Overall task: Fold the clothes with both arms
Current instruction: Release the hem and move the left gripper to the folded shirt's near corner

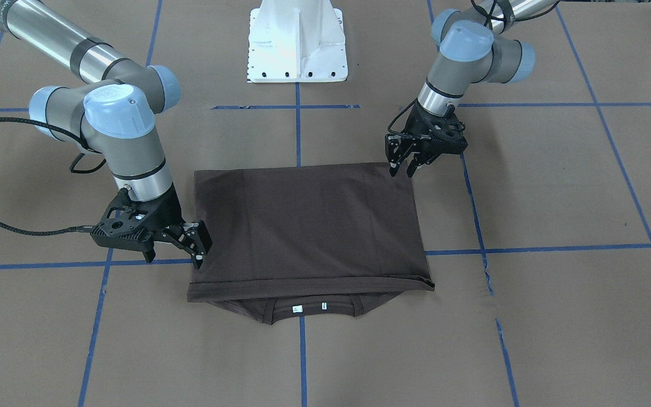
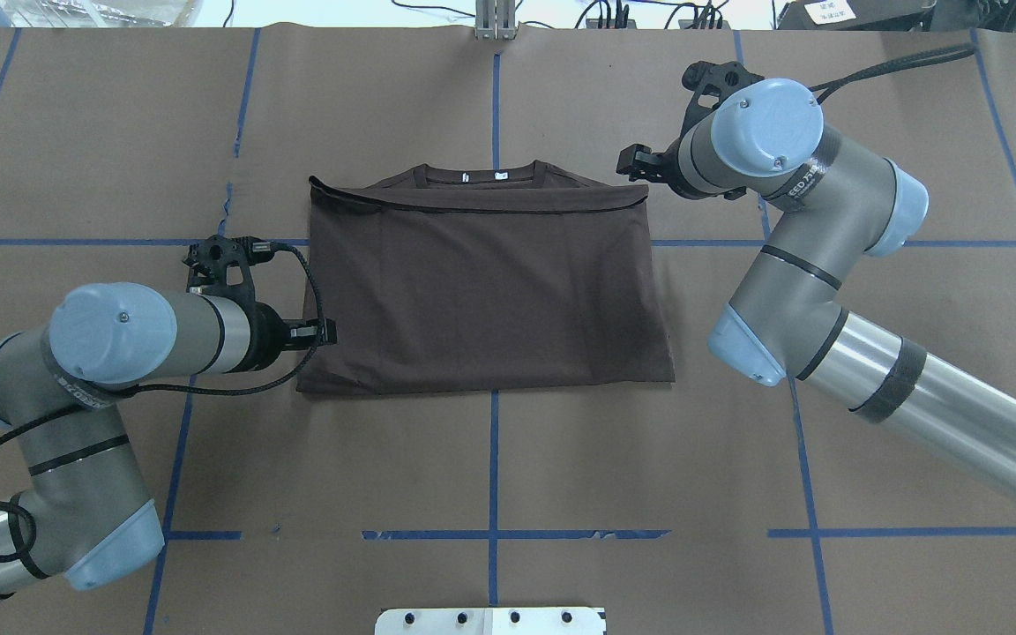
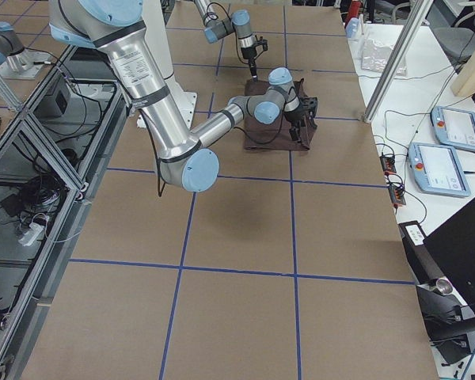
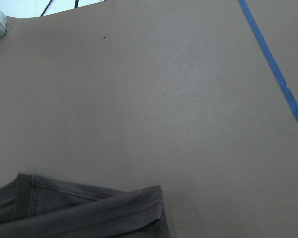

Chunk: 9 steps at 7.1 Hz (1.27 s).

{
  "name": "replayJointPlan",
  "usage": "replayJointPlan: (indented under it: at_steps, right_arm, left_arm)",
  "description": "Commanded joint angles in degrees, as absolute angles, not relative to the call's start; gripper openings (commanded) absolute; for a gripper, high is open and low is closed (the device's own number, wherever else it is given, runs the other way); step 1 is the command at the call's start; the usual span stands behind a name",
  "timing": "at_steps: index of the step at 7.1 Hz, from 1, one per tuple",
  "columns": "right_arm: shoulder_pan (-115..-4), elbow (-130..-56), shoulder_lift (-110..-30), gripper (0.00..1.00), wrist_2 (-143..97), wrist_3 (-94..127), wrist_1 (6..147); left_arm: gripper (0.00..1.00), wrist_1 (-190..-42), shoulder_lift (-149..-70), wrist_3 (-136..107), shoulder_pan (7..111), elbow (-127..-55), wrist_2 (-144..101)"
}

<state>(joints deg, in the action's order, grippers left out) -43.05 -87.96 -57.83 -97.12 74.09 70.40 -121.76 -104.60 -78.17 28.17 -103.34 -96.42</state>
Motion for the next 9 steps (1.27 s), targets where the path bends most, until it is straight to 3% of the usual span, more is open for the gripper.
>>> replayJointPlan:
  at_steps: [1, 6, 7, 8, 9]
  right_arm:
    - [-43.2, -88.0, -57.9, 1.0, -97.0, 74.1, 70.5]
    - [-43.1, -87.9, -58.7, 1.0, -97.1, 74.0, 70.4]
    - [-43.1, -88.0, -58.9, 1.0, -97.1, 74.0, 70.4]
    - [-43.1, -88.0, -59.0, 1.0, -97.1, 74.0, 70.4]
    - [-43.1, -87.9, -59.0, 1.0, -97.1, 74.0, 70.4]
  left_arm:
    - [0.48, -121.4, -104.3, -78.4, 27.8, -103.3, -96.2]
    - [0.48, -121.2, -102.7, -78.4, 25.9, -103.5, -95.9]
    - [0.43, -121.2, -102.7, -78.5, 25.0, -103.4, -95.8]
    - [0.18, -121.2, -102.7, -78.5, 24.9, -103.4, -95.8]
    - [0.0, -121.3, -102.7, -78.4, 24.9, -103.5, -95.8]
